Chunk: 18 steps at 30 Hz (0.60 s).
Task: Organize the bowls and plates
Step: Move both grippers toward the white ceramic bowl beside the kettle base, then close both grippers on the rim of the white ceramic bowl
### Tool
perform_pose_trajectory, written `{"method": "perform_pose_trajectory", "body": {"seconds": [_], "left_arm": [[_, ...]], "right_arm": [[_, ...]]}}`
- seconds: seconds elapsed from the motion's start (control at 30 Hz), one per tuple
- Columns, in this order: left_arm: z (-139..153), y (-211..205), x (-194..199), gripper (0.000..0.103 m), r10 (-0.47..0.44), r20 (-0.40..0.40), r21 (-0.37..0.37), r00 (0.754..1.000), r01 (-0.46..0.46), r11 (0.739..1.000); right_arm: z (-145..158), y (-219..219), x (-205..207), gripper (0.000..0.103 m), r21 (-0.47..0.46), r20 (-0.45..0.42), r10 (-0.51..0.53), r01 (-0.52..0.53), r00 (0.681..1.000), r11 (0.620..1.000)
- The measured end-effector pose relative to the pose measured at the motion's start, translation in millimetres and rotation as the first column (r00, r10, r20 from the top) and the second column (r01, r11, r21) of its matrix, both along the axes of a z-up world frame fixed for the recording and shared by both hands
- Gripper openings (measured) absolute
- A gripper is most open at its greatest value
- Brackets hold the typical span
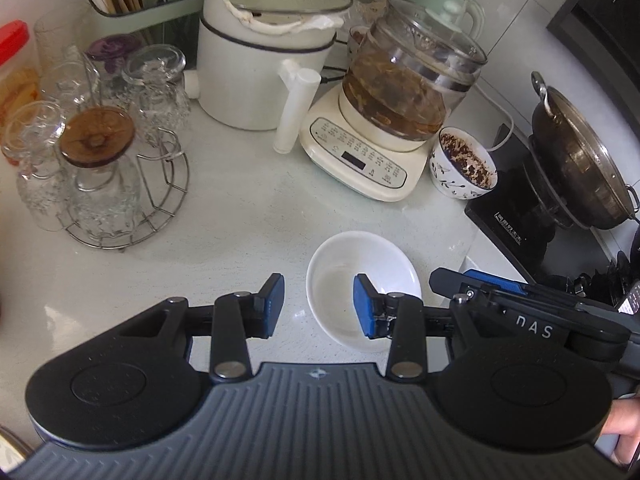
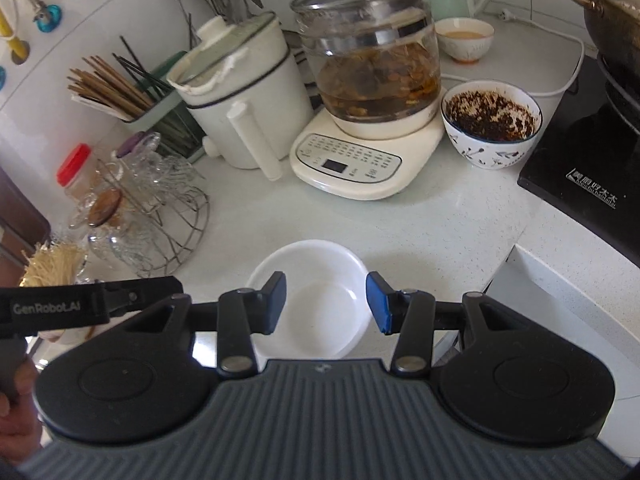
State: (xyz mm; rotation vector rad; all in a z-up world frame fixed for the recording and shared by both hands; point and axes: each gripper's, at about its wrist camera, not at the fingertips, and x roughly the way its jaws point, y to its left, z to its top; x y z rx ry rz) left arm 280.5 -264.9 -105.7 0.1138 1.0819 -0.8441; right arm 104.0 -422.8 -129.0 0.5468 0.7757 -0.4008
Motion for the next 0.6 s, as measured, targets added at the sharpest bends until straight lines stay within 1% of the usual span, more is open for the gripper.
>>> {"method": "perform_pose_trajectory", "body": {"seconds": [0.23, 0.3, 0.43, 0.6], "left_arm": [[-21.3, -20.0, 10.6, 0.043, 0.003, -0.052, 0.011, 0.999, -0.003, 1.000], [-27.6, -29.2, 14.2, 0.044, 0.005, -0.061, 0.031, 0.998, -0.003, 1.000], [-37.0, -44.3, 17.8, 0.043, 0.001, -0.090, 0.043, 0.996, 0.003, 0.999], [-52.8, -58.2, 18.1, 0.043, 0.014, -0.106, 0.093, 0.994, -0.004, 0.996]], "right_arm": [[-18.3, -21.1, 8.5, 0.048, 0.034, -0.038, 0.007, -0.005, 0.999, 0.999], [-22.4, -29.6, 11.6, 0.048, 0.054, -0.035, 0.007, -0.005, 0.999, 0.999], [-30.3, -41.3, 18.4, 0.048, 0.069, -0.048, 0.019, -0.015, 0.999, 0.998], [-47.2, -51.7, 26.0, 0.047, 0.142, -0.076, 0.043, -0.032, 0.996, 0.989]]}}
